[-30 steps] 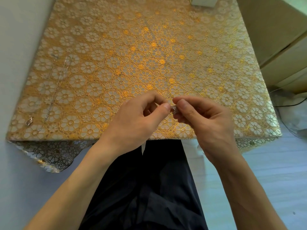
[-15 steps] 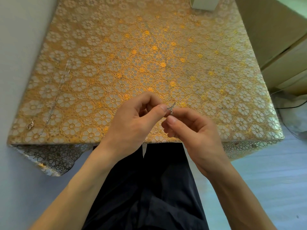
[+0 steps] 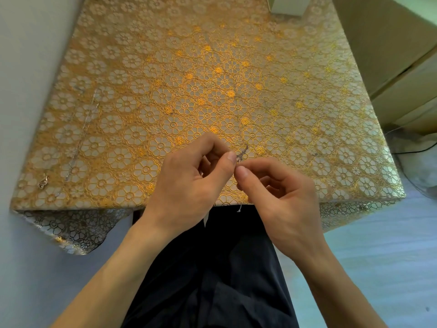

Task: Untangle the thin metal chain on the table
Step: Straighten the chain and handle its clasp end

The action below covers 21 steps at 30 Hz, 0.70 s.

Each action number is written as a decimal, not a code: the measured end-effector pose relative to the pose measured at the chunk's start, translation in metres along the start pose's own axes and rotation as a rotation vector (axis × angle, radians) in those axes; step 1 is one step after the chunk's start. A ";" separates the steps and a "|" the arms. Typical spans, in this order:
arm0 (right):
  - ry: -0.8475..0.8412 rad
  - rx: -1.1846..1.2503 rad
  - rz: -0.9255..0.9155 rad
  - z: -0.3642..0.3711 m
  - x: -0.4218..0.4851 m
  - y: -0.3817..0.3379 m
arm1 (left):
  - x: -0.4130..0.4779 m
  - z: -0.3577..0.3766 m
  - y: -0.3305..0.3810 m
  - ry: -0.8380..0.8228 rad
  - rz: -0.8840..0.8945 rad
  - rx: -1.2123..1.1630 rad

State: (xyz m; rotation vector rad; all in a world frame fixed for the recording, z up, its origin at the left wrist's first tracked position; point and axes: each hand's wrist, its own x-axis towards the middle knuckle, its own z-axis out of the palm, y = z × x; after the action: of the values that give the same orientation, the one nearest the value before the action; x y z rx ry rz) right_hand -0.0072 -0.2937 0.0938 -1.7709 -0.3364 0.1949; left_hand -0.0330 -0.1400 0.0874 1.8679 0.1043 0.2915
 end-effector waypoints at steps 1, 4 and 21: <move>0.004 -0.016 -0.017 0.000 0.000 0.000 | 0.000 0.000 0.001 0.005 0.009 0.013; 0.009 -0.058 -0.067 -0.003 0.003 0.001 | -0.001 0.000 0.002 0.014 0.042 0.054; -0.038 -0.127 -0.113 -0.026 0.013 0.003 | 0.001 -0.002 0.008 -0.090 -0.015 0.109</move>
State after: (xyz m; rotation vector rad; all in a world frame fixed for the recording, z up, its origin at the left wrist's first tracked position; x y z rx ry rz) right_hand 0.0137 -0.3143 0.0977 -1.8690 -0.4841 0.1295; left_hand -0.0331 -0.1407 0.0956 1.9840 0.0739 0.1941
